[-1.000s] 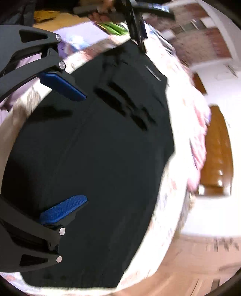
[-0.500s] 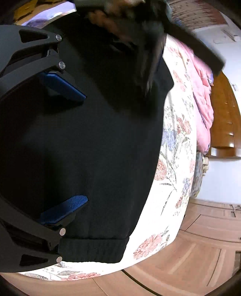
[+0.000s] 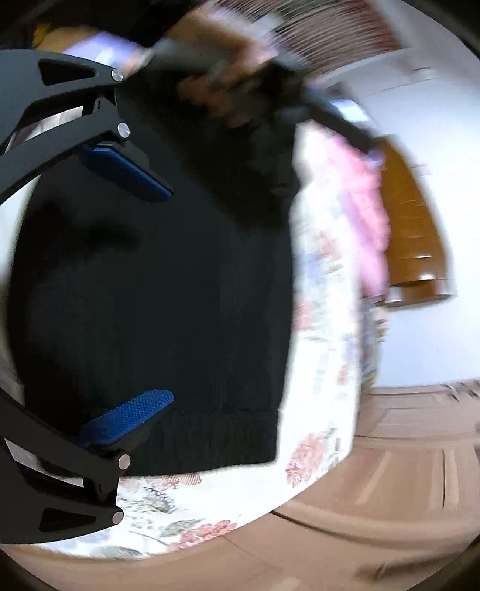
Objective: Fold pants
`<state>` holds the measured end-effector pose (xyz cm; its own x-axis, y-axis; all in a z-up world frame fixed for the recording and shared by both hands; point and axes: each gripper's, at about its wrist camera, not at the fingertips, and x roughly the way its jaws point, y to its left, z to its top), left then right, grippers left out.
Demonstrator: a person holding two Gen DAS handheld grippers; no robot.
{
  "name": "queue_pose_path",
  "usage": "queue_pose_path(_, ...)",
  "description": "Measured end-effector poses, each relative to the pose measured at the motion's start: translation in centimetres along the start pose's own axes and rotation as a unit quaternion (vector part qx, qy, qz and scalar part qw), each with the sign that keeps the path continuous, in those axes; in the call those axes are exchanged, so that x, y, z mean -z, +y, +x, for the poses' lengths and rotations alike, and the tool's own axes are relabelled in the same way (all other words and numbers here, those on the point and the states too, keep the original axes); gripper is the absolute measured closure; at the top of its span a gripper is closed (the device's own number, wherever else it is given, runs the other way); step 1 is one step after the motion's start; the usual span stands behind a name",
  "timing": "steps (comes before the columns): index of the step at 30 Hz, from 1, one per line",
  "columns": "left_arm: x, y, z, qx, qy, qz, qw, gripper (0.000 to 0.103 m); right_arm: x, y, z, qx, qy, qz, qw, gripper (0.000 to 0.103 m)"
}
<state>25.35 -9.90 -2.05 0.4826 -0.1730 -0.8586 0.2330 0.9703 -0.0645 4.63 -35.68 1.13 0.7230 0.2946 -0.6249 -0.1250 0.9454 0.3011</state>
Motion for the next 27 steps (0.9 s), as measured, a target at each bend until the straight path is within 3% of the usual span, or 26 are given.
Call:
queue_pose_path(3, 3.6, -1.1, -6.0, 0.006, -0.086, 0.04, 0.9955, 0.002, 1.7, -2.1, -4.1, -0.037, -0.044, 0.067, 0.996, 0.005)
queue_pose_path(6, 8.0, -0.6, -9.6, -0.039, -0.139, 0.077, 0.9864, 0.002, 4.9, -3.6, -5.7, -0.073, -0.034, 0.108, 0.991, 0.005)
queue_pose_path(8, 10.6, 1.8, -10.5, -0.077, -0.142, 0.062, 0.9849, 0.002, 6.9, -4.3, -5.1, -0.063, -0.006, 0.124, 0.99, 0.005)
queue_pose_path(10, 12.1, 4.1, -10.9, -0.09, -0.14, 0.032, 0.9856, 0.002, 8.0, -5.2, -4.3, -0.044, 0.003, 0.147, 0.988, 0.005)
queue_pose_path(13, 13.9, 7.5, -11.4, -0.087, -0.14, -0.011, 0.9862, 0.002, 7.5, -6.1, -3.6, -0.08, -0.011, 0.182, 0.98, 0.005)
queue_pose_path(18, 15.5, 9.4, -9.9, -0.114, -0.109, -0.006, 0.9874, 0.002, 6.0, -6.8, -1.3, -0.079, 0.016, 0.211, 0.974, 0.005)
queue_pose_path(23, 16.3, 10.4, -7.9, -0.076, -0.109, -0.027, 0.9908, 0.001, 6.2, -7.5, -1.4, -0.063, 0.039, 0.22, 0.973, 0.006)
queue_pose_path(27, 16.5, 10.7, -7.8, -0.07, -0.106, -0.019, 0.9917, 0.001, 5.7, -8.1, -1.0, -0.054, 0.021, 0.237, 0.97, 0.006)
